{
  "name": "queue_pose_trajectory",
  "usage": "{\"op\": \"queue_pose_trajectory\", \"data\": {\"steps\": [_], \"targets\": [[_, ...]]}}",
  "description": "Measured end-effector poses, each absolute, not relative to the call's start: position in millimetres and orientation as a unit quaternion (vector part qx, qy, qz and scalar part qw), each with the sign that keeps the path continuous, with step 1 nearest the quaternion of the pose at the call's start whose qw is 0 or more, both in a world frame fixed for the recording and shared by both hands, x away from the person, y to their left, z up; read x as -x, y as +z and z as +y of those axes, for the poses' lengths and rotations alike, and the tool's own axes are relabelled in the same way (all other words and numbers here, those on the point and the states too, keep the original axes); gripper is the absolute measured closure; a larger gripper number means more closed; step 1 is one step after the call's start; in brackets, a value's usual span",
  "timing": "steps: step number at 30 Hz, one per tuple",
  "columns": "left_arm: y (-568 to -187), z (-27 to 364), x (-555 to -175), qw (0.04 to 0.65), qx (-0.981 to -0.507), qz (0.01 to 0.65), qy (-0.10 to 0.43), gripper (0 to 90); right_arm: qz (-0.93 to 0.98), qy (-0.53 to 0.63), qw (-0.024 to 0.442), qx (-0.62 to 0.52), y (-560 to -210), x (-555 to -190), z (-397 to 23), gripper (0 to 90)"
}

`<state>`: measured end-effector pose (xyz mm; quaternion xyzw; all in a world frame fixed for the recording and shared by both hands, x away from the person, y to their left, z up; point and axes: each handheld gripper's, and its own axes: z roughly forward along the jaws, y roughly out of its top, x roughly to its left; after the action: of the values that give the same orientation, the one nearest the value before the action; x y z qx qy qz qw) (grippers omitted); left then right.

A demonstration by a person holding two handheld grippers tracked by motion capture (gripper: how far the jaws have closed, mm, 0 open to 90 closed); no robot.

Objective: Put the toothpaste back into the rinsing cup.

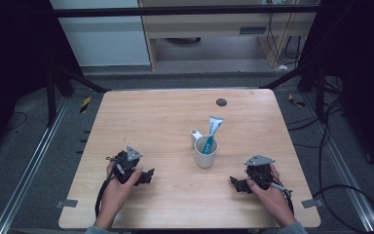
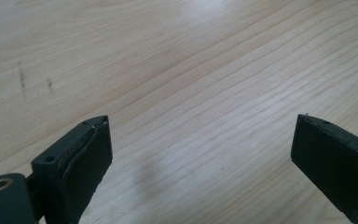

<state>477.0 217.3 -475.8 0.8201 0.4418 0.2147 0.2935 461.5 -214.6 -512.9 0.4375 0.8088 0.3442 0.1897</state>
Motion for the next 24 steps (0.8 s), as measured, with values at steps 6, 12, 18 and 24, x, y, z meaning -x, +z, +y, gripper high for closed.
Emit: {"op": "queue_pose_trajectory", "data": {"steps": [6, 12, 18, 24], "targets": [[-484.0, 232.6, -480.7, 0.289, -0.812, 0.459, 0.213, 5.3, 0.809, 0.344, 0.190, -0.438, -512.9, -461.5, -214.6, 0.6], [-491.4, 254.7, -488.8, 0.291, -0.795, 0.488, 0.212, 5.4, 0.809, 0.344, 0.190, -0.437, -512.9, -461.5, -214.6, 0.6], [-495.2, 268.5, -495.9, 0.289, -0.784, 0.507, 0.211, 5.5, 0.809, 0.344, 0.190, -0.438, -512.8, -461.5, -214.6, 0.6], [-501.1, 274.8, -501.6, 0.298, -0.779, 0.513, 0.203, 5.5, 0.809, 0.344, 0.190, -0.437, -512.9, -461.5, -214.6, 0.6]]}}
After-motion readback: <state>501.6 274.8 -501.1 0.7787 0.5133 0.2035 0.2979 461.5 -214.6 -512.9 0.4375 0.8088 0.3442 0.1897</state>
